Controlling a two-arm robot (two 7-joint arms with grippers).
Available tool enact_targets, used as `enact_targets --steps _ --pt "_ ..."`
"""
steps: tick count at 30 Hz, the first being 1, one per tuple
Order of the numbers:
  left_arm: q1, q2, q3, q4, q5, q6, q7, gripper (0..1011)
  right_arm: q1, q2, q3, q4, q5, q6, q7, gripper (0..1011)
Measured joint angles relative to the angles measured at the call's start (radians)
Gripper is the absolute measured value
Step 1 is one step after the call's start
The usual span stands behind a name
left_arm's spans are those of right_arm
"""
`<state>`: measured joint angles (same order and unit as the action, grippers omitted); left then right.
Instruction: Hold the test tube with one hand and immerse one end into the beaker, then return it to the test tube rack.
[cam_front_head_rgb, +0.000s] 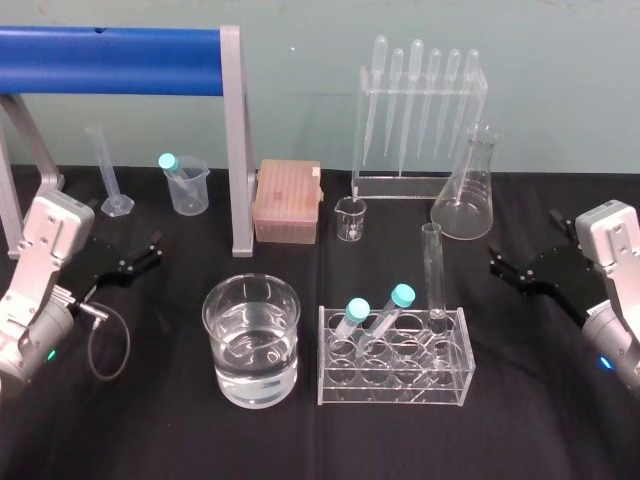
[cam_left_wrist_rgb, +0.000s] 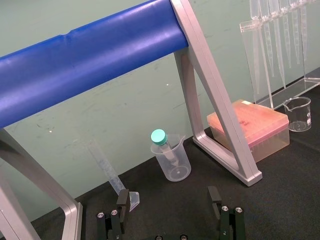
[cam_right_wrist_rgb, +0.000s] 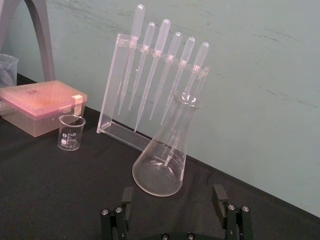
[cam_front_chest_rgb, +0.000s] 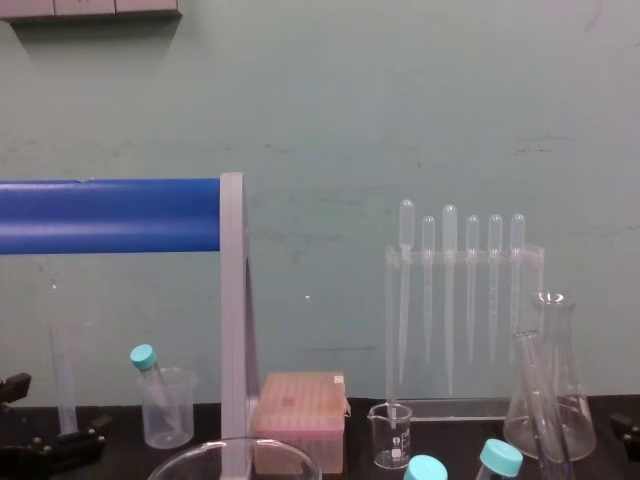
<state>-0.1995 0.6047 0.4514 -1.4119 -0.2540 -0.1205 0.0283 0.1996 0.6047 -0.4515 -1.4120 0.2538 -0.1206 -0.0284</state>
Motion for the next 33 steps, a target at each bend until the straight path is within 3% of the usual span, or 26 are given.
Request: enact_targets --steps 33 --pt "0.0 0.0 0.0 0.0 0.0 0.0 0.0 1000 0.0 0.0 0.0 0.0 0.0 0.0 0.0 1000"
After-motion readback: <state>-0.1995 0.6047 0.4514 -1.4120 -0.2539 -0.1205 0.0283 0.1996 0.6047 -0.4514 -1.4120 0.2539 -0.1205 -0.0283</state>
